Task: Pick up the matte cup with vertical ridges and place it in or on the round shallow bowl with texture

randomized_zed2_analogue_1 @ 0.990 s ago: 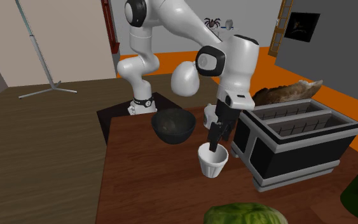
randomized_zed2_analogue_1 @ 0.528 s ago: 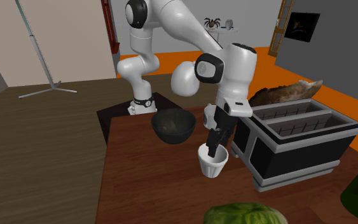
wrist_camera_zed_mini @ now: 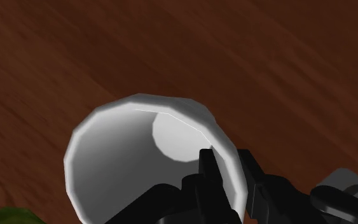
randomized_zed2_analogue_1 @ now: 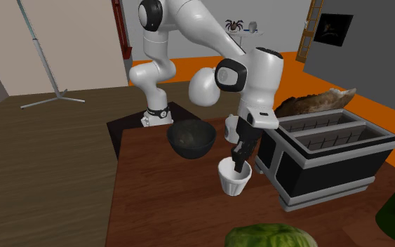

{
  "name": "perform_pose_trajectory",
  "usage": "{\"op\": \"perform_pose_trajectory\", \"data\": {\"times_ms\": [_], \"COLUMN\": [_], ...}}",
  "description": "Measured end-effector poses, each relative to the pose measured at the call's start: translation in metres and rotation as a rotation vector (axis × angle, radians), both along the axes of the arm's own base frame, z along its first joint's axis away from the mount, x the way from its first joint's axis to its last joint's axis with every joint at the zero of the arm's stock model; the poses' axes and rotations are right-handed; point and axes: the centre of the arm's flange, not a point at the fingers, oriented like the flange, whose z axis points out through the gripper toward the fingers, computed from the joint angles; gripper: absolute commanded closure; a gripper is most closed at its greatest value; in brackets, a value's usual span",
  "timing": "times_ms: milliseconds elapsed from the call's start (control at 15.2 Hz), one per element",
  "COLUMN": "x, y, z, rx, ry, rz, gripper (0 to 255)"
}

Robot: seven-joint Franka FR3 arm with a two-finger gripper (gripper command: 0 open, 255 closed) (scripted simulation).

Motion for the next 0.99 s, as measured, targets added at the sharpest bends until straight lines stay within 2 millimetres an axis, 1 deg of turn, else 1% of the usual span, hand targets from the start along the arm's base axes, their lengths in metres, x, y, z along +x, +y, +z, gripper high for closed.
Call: {"op": "perform_pose_trajectory", "data": {"times_ms": [396, 990], "x": [0.0, -0.001], "y": [0.0, 0.001], "z": [0.002, 0.047], "rx": [0.0, 0.0], "ry": [0.001, 0.001], "rz": [0.0, 0.0], "gripper": [255, 255]}}
